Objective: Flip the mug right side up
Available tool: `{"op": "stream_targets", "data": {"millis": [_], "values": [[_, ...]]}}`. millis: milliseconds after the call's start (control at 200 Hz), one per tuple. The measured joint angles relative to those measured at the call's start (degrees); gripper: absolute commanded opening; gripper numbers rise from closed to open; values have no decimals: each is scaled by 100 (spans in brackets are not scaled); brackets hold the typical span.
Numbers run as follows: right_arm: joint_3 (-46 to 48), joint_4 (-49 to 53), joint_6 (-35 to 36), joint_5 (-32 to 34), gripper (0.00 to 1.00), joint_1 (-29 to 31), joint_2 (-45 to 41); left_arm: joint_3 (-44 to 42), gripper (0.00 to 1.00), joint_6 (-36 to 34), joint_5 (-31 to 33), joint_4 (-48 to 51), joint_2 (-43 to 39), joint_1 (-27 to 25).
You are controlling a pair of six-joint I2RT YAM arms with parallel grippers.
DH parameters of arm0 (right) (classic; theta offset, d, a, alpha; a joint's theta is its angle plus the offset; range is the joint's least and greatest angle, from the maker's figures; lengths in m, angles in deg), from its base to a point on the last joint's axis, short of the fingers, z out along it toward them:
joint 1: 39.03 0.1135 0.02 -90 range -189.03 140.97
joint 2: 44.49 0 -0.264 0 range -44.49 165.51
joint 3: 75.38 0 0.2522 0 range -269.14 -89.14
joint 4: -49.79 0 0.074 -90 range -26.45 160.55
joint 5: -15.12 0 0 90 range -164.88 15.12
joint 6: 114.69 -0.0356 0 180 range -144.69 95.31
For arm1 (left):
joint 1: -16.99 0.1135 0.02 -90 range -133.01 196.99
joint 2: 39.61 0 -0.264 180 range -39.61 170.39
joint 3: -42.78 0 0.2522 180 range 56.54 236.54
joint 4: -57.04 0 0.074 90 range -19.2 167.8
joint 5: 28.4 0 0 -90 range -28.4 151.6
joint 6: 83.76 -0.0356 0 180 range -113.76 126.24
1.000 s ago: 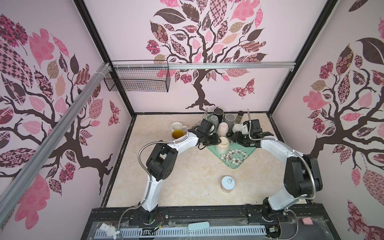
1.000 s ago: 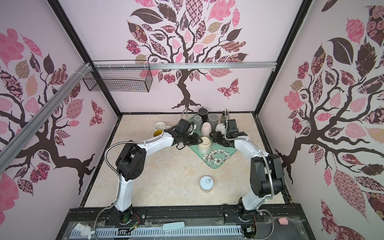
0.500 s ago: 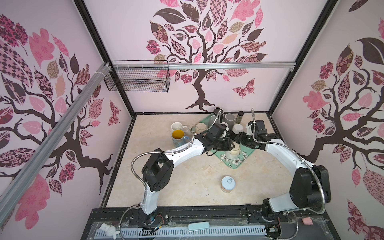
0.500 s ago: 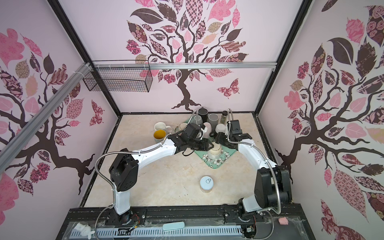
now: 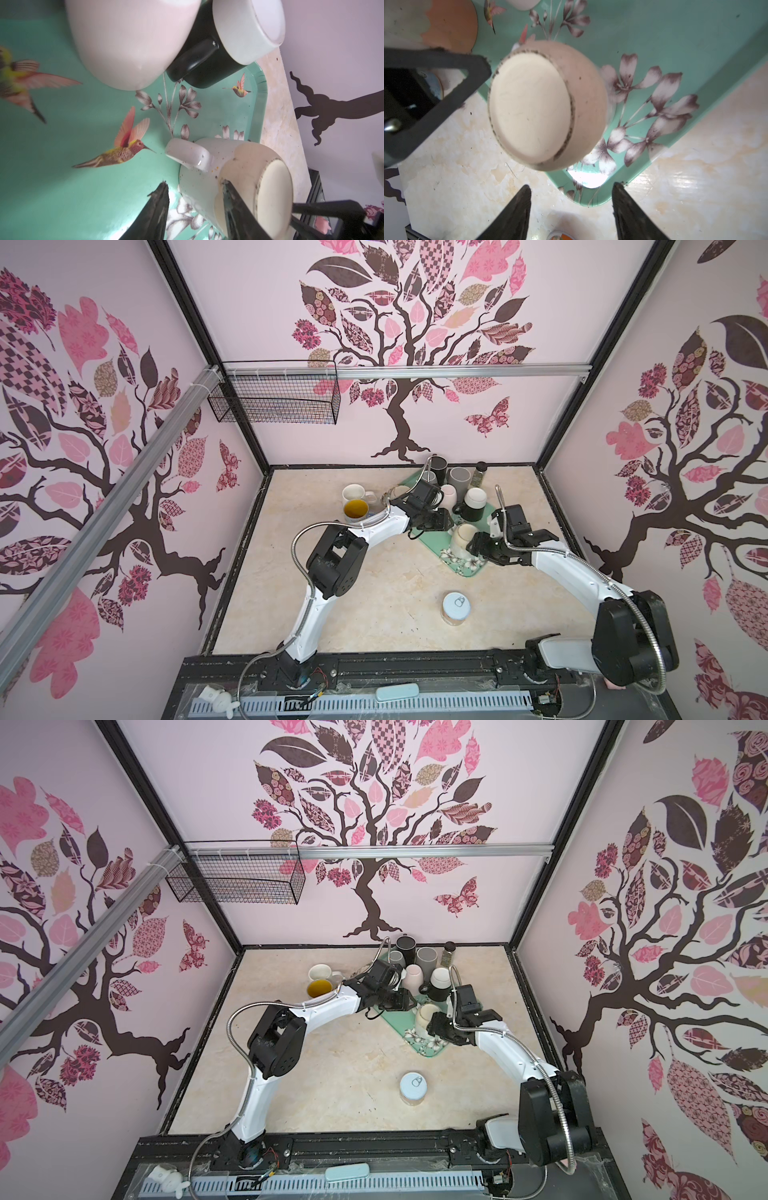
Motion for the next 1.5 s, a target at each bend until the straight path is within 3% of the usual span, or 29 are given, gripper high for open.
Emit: {"op": "stream_targets", "data": {"millis": [515, 605, 755, 935, 1215, 1500], "values": [[315, -243, -190, -199, 63, 227, -103, 1362, 45, 13, -197, -166, 1106, -20], [315, -323, -186, -238, 57, 227, -39, 1303, 45, 11, -216, -96, 1113, -20], [313, -487, -109, -302, 47, 181, 243, 603, 45, 55, -232, -341, 824, 2], [229, -483, 15, -363, 47, -129, 577, -310, 44, 114, -291, -570, 245, 28], [-444, -415, 297, 87, 49, -402, 831, -1886, 44, 350, -372, -752, -953, -90], [-822, -378, 417, 378, 52, -411, 839, -2420, 43, 382, -337, -863, -1552, -197]]}}
